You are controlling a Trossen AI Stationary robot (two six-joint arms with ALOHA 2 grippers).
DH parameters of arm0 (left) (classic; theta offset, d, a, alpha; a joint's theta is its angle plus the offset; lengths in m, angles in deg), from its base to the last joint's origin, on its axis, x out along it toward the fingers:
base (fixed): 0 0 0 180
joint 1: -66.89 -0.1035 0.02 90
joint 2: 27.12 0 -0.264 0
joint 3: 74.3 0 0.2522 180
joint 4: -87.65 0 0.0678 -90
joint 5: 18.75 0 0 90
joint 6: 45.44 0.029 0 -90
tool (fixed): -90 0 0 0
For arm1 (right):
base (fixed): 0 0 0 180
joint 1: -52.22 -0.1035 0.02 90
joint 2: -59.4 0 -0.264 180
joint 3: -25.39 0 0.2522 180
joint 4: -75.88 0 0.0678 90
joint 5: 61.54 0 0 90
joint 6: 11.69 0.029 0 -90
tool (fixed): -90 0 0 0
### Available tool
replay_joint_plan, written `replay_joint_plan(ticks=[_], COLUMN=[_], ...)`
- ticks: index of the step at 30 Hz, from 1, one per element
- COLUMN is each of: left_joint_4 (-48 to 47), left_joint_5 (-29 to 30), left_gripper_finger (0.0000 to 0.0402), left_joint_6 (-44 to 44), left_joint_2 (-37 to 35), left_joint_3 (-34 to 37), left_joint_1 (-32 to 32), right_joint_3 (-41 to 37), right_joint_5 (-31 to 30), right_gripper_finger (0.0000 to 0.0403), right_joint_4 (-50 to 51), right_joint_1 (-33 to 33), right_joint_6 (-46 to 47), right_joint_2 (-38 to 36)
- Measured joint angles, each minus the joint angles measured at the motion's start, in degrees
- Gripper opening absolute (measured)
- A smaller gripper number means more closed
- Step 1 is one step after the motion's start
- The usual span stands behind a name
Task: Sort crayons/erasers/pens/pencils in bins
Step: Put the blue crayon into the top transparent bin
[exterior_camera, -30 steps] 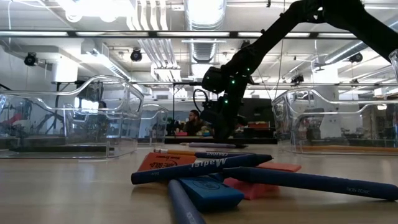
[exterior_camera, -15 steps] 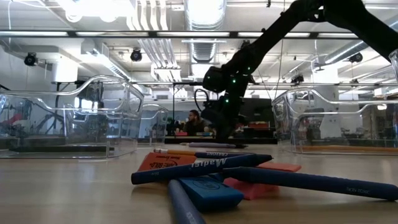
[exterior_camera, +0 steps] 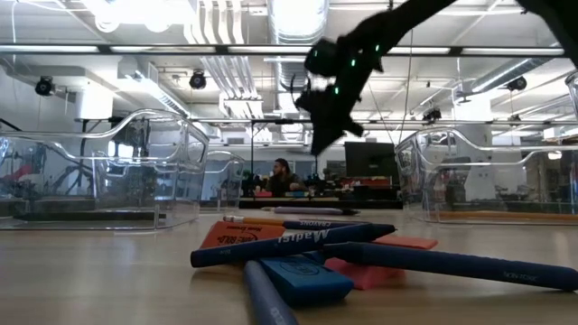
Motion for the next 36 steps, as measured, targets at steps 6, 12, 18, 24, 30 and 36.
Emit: replay_joint_plan(ticks=[6, 12, 18, 24, 30, 36], left_joint_4=[4.54, 21.41, 35.28, 42.49, 42.33, 48.36], left_joint_5=[-7.03, -18.74, -19.2, -19.0, -19.03, -19.02], left_gripper_finger=[0.0063, 0.0063, 0.0063, 0.0064, 0.0064, 0.0064], left_joint_6=[-0.57, 6.2, 6.47, 2.92, 0.04, 0.1], left_joint_2=[0.36, -0.02, 0.12, 0.15, 0.92, 4.7], left_joint_3=[3.0, 9.15, 16.37, 20.64, 21.87, 21.89], left_joint_1=[-0.01, -0.7, -3.23, -5.8, -6.04, -6.47], right_joint_3=[0.01, 0.02, 0.09, 0.09, 0.09, 0.09], right_joint_5=[0.29, 0.26, 0.3, 0.46, 0.58, 4.8], right_gripper_finger=[0.0013, 0.0013, 0.0013, 0.0013, 0.0013, 0.0013], right_joint_4=[-5.22, -11.0, -17.01, -19.53, -19.79, -20.56], right_joint_1=[-4.54, -9.69, -15.84, -19.73, -20.71, -20.92], right_joint_6=[-0.06, -1.08, -3.49, -5.02, -5.0, -4.61], right_joint_2=[-8.68, -14.93, -17.44, -17.64, -17.64, -17.64])
